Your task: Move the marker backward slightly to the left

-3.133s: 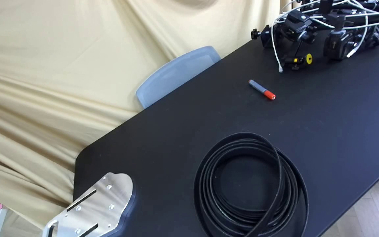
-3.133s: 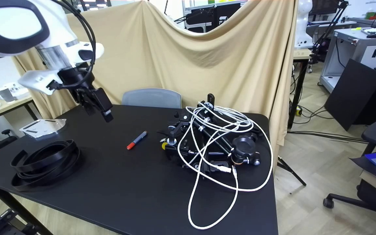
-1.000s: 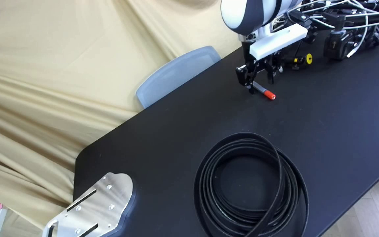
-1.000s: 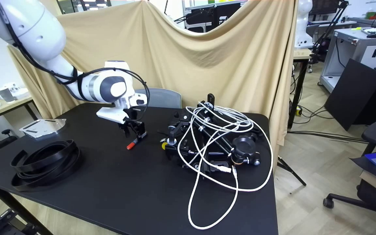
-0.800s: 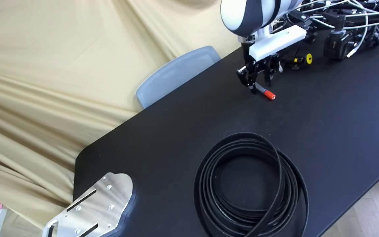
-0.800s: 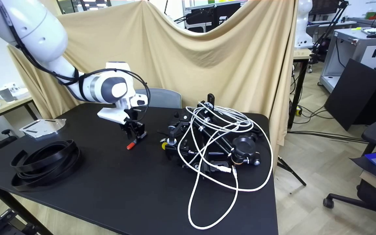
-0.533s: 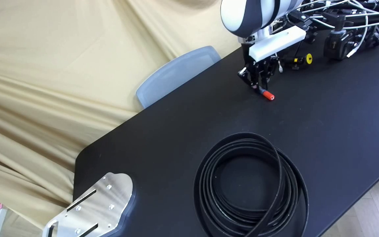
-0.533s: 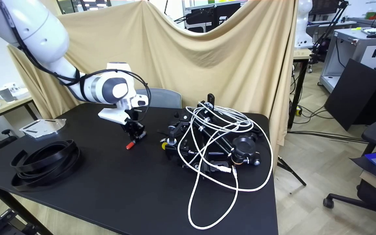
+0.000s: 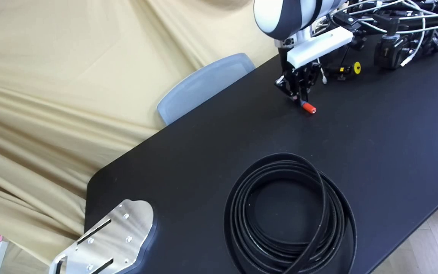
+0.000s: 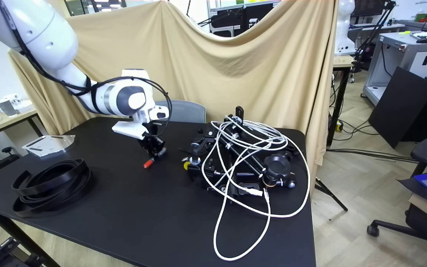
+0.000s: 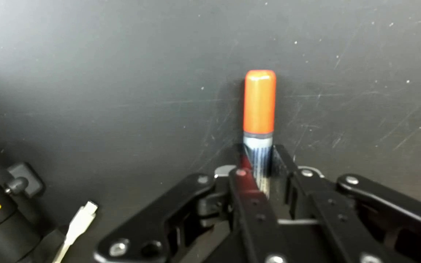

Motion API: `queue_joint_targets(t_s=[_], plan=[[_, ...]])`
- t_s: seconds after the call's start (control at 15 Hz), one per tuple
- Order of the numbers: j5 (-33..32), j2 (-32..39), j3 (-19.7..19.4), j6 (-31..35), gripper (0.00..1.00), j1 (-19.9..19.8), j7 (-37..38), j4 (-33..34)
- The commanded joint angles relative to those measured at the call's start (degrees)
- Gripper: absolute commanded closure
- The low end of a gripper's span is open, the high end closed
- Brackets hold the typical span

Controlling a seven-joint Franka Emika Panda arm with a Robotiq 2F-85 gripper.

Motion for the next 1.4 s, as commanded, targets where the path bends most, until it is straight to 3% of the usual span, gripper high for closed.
queue_joint_targets(t_s=[0.0,0.73,1.07,1.33], plan=[[-1.61,-3.23,-0.57,-2.87,0.95,1.74,1.22,0.14],[-2.97,-11.48,2.08,-10.15,0.95,6.38,1.93,-4.09],[-2.88,-14.55,2.94,-7.57,0.95,7.11,3.21,-10.66],[-3.22,-14.21,3.05,-0.88,0.95,8.27,5.38,-15.39]])
